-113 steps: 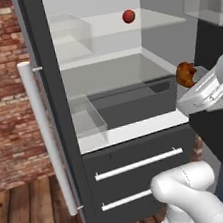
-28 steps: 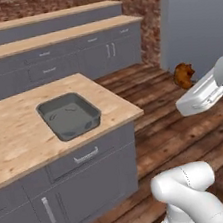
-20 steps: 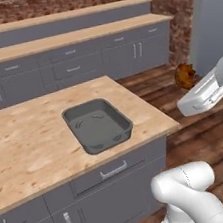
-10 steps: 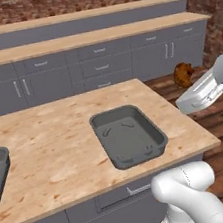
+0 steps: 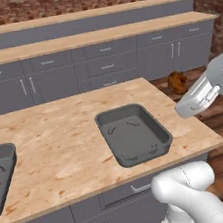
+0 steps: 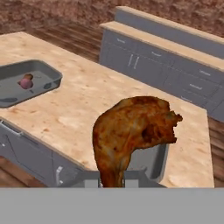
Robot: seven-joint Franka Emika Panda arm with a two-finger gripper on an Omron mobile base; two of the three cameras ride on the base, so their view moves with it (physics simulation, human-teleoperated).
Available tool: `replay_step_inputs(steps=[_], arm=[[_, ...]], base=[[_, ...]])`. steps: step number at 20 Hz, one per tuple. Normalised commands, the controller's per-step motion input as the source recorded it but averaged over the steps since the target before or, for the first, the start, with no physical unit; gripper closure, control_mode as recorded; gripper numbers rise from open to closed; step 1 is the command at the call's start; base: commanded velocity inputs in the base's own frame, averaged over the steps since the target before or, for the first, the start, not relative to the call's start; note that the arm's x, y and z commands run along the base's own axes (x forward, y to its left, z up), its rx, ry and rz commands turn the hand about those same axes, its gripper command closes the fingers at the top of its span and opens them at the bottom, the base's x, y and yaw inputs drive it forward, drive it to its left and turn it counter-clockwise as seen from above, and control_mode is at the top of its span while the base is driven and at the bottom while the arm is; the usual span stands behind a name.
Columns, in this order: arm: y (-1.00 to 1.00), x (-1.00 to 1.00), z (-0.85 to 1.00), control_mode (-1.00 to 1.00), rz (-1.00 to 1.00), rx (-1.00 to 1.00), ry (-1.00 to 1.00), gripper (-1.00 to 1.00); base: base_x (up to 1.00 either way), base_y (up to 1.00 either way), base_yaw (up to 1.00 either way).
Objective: Place one onion and one chicken drumstick in each tupperware on the nearby counter, to pack two identical lunches.
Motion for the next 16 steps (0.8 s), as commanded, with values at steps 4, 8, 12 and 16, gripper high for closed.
replay_step_inputs(steps=[4,8,12,16], arm=[[-0.25,0.51,-0.26,-1.0,-0.02,-0.03,0.08,1.0],[-0.13,0.51,-0.25,-1.0,-0.07,-0.04,0.12,1.0],[-0.05,0.33,-0.41,-1.0,-0.1,-0.05,0.12,1.0],[-0.14,0.22,-0.41,-1.0,-0.08,-0.02,0.15,1.0]], base=[[0.0,0.0,0.0],[0.0,0.0,0.0],[0.0,0.0,0.0],[0.0,0.0,0.0]])
